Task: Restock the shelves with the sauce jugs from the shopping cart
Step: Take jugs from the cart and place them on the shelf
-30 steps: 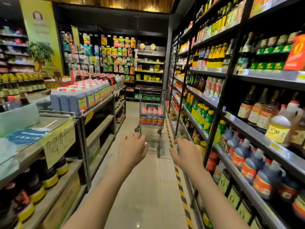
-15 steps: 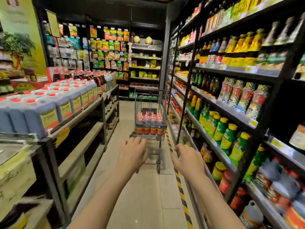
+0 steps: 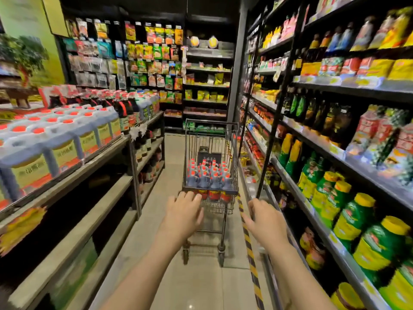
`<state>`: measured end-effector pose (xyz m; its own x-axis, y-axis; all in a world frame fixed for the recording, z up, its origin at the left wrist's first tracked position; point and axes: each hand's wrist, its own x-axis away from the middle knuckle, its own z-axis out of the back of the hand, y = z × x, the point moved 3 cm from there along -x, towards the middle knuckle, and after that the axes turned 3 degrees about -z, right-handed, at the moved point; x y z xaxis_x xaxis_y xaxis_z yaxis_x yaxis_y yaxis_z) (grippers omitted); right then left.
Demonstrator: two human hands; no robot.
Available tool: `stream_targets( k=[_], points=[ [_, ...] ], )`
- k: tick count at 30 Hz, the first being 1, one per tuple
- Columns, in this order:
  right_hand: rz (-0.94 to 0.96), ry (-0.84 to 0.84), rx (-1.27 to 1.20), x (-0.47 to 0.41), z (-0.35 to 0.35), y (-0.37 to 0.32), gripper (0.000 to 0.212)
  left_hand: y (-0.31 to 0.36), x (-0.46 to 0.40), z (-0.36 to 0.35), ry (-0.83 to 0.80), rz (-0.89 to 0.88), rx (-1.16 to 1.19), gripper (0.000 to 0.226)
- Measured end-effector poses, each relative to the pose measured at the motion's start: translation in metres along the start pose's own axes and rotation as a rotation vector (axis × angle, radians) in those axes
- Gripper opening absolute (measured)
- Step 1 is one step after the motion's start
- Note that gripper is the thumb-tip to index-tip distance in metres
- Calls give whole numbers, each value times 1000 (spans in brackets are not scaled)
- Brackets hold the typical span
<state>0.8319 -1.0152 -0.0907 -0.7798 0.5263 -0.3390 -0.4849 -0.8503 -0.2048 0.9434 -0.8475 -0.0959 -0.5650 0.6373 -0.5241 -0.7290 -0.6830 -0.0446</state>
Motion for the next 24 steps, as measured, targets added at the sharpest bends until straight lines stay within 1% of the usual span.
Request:
stream_targets(
  k=[1, 4, 11, 16, 21, 24],
  points=[
    [-3, -11, -14, -18, -8, 2, 27, -2, -16, -10, -31, -10, 0, 21],
    [10, -44, -56, -67, -34, 7, 30, -16, -56, -50, -89, 7, -31, 29],
    [1, -81, -102, -167, -114, 18, 30, -43, -137, -144, -183, 56, 28, 22],
    [-47, -176, -132, -249, -189, 21, 31, -72, -195, -229, -200, 14, 28, 34],
    [-138, -243, -158, -333, -255, 21, 31, -104, -266, -314, -256, -4, 90, 36],
    [-187, -279, -178, -361, -279, 26, 32, -110, -292, -349, -318, -20, 145, 33]
  ],
)
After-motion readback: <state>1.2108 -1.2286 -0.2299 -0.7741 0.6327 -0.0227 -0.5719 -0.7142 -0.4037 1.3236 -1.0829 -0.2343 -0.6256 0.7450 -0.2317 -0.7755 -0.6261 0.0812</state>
